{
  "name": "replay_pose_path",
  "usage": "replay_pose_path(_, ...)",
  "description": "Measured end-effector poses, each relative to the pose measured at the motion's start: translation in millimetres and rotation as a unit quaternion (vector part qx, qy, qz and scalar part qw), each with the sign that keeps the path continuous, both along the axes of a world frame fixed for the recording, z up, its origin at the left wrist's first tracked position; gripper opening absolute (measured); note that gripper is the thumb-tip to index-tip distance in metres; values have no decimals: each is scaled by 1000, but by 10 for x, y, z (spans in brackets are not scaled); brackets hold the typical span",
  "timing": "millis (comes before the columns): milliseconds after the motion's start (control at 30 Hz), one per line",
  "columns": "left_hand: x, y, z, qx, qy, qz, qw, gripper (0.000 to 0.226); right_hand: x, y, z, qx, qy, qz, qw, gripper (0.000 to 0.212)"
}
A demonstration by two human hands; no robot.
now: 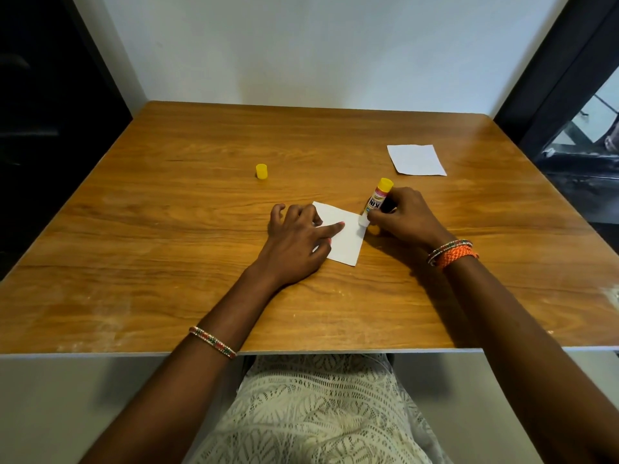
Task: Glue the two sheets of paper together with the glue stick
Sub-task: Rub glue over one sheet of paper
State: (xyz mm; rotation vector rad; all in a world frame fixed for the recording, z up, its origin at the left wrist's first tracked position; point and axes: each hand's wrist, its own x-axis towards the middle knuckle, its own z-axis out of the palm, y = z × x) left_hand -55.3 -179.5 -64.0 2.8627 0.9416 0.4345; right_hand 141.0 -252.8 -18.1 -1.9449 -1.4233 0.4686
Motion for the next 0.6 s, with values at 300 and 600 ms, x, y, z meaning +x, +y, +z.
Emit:
replay_pose_path(300,4,-1,0,-2,-1,6,1000,44,-90,-77,9,-1,10,7,1000,34)
replay_pose_path(600,-3,-13,5,3,-7,3,1000,43,-189,-195,5,-1,20,13,1000,33)
